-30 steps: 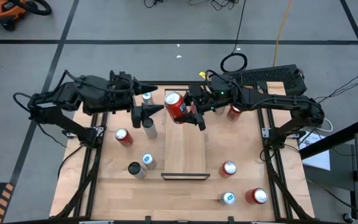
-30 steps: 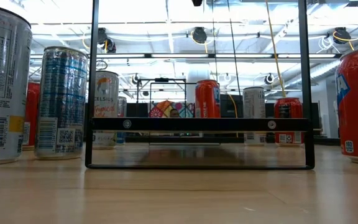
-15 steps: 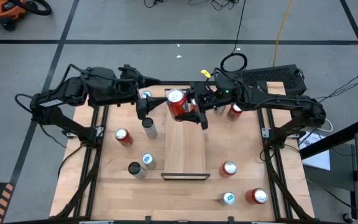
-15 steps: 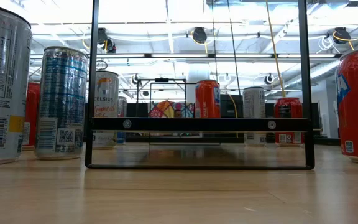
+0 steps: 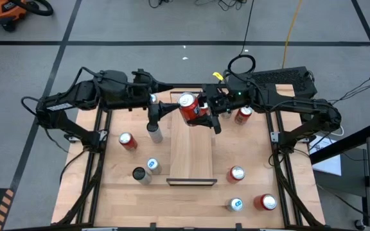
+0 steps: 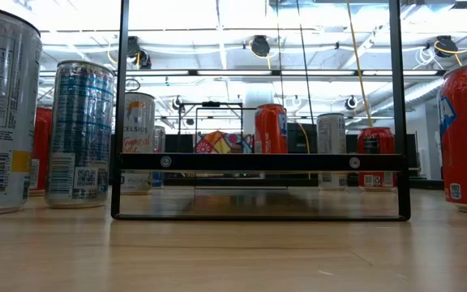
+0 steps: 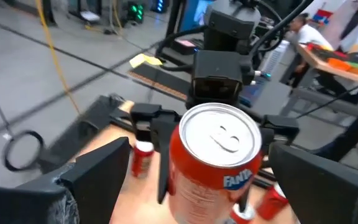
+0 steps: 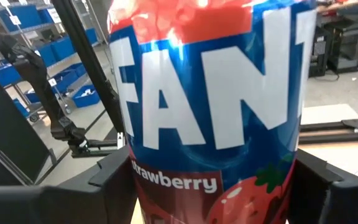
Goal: Place canned beverage on shelf
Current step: Put the left orange soda can on the shelf aligned with the other orange soda can
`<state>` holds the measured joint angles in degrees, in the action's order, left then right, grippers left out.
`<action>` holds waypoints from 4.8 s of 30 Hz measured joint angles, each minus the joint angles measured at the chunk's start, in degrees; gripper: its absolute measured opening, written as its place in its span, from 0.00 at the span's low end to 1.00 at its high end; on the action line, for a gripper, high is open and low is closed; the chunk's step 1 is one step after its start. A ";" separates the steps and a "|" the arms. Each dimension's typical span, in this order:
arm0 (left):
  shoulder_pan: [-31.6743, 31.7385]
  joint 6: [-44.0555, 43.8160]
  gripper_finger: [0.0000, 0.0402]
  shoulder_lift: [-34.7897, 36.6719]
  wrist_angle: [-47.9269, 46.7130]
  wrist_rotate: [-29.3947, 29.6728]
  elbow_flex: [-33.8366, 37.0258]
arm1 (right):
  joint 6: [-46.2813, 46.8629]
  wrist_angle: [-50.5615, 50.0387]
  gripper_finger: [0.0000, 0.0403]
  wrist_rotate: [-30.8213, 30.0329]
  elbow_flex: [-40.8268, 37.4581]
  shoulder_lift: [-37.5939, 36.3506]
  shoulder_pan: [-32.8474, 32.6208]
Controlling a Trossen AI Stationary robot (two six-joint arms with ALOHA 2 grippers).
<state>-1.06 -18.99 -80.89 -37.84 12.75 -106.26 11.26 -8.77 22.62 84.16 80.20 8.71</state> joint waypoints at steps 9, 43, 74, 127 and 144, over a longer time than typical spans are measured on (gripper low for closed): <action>0.44 3.20 0.97 -0.34 -0.23 -4.44 0.00 | -0.01 -0.52 0.68 0.12 0.00 0.00 -0.15; 3.72 3.48 0.71 -7.38 5.26 -12.63 0.00 | -0.15 -1.65 0.68 0.04 0.00 0.07 -0.17; 8.55 11.98 0.73 -6.25 3.16 -16.19 0.00 | -8.68 -23.81 0.87 -3.37 0.02 -7.19 3.89; 20.75 17.20 0.73 -5.85 3.95 -26.95 14.03 | -13.48 -57.59 0.53 -18.56 0.00 -23.06 7.82; 21.08 18.42 0.73 -0.28 22.10 -26.77 33.28 | -10.79 -57.92 0.53 -18.45 -0.02 -23.06 7.82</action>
<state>20.02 -0.57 -81.17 -15.74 -14.02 -72.98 0.47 -66.70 4.16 84.14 57.14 16.53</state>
